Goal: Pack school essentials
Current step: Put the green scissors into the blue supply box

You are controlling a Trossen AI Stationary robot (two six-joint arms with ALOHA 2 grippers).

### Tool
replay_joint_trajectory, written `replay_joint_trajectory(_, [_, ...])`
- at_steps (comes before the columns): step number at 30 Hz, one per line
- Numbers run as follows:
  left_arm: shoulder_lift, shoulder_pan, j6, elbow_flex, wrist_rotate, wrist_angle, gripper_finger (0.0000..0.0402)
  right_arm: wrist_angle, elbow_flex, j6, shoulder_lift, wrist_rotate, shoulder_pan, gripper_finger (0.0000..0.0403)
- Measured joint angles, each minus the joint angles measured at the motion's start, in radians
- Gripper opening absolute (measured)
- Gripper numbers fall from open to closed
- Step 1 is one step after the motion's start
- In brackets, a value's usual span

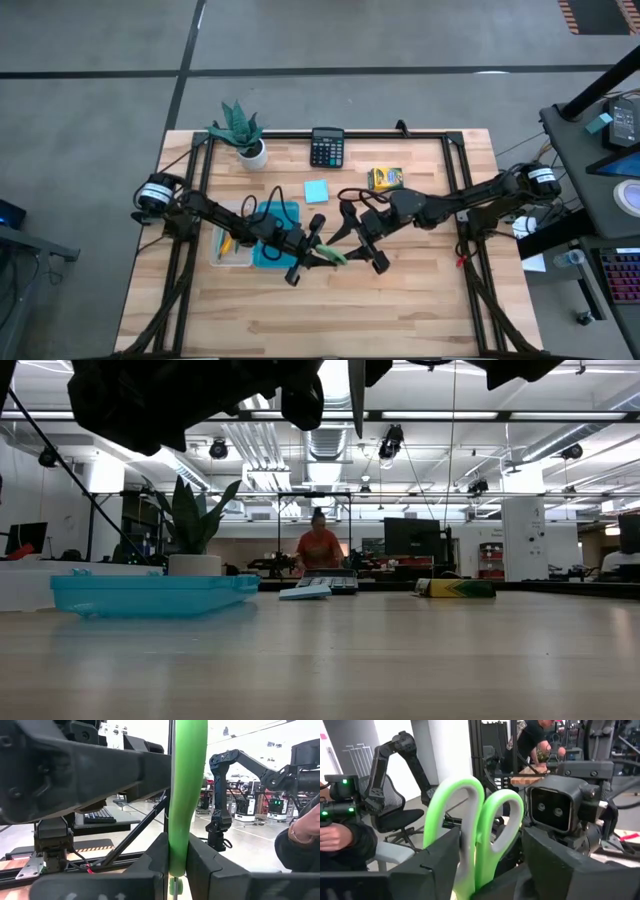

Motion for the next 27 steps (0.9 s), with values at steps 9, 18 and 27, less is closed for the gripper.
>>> replay_joint_trajectory(9, [0.0, 0.001, 0.0, -0.003, -0.003, -0.031, 0.002, -0.092, 0.0, 0.019, -0.012, -0.007, -0.016, 0.0256])
replay_joint_trajectory(18, [-0.002, 0.002, -0.001, -0.005, -0.014, -0.036, 0.002, -0.156, 0.0, 0.033, -0.047, -0.003, -0.023, 0.0263])
replay_joint_trajectory(27, [-0.009, 0.002, -0.001, -0.016, -0.038, -0.046, 0.0019, -0.227, 0.0, 0.044, -0.074, 0.017, -0.023, 0.0247])
